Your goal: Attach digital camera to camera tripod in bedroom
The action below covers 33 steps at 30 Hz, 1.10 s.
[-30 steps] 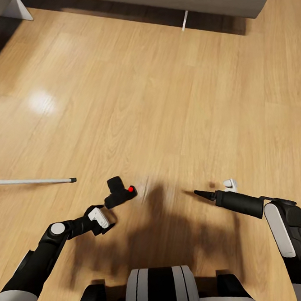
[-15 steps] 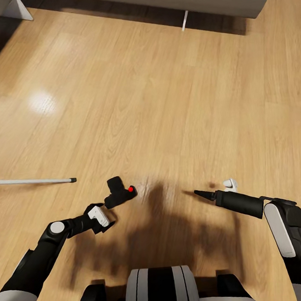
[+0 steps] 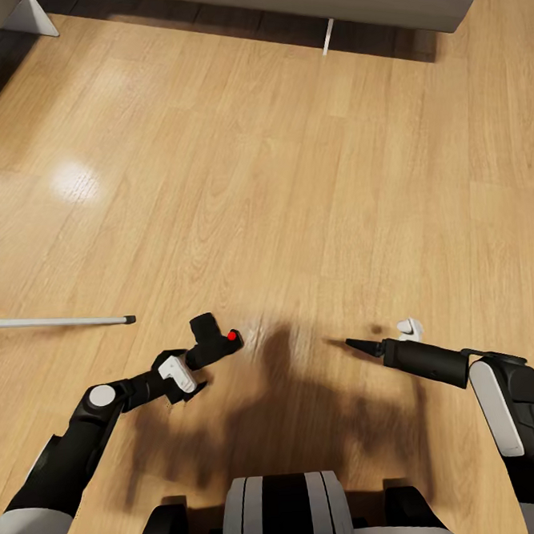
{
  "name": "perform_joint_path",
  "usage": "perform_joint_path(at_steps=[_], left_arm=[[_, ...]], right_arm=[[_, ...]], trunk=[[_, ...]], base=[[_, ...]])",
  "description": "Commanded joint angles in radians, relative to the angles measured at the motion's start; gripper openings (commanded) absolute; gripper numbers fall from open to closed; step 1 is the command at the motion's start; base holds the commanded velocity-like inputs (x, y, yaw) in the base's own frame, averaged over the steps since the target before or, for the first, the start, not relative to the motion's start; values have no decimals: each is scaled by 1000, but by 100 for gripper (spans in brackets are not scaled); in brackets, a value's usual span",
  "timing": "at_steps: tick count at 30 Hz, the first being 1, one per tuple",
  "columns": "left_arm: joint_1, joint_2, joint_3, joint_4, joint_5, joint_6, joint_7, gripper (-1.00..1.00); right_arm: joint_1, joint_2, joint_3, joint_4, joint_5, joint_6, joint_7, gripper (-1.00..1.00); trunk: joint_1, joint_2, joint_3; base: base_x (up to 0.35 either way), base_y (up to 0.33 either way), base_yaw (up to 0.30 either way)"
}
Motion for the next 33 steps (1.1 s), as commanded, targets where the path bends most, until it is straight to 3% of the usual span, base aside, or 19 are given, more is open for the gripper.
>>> perform_joint_path(at_steps=[1,4,13,22,33], left_arm=[[0,-5,5,-2,-6,4,-3,100],[-4,12,19,-10,-18,-13,14,100],[-38,63,-6,-60,34,-64,34,100],[-47,63,-6,-44,39,-74,36,100],[-109,61,-7,18,36,-83,36,100]], right_arm=[[-1,0,-1,0,5,4,7,100],[-1,5,-1,0,-1,4,5,100],[-1,-12,2,-2,2,4,4,100],[-1,-14,5,-3,2,4,4,100],[-1,-15,4,-2,2,4,4,100]], trunk=[[0,0,-1],[0,0,-1],[0,0,-1],[0,0,-1],[0,0,-1]], base=[[0,0,0],[0,0,0],[0,0,0],[0,0,0],[0,0,0]])
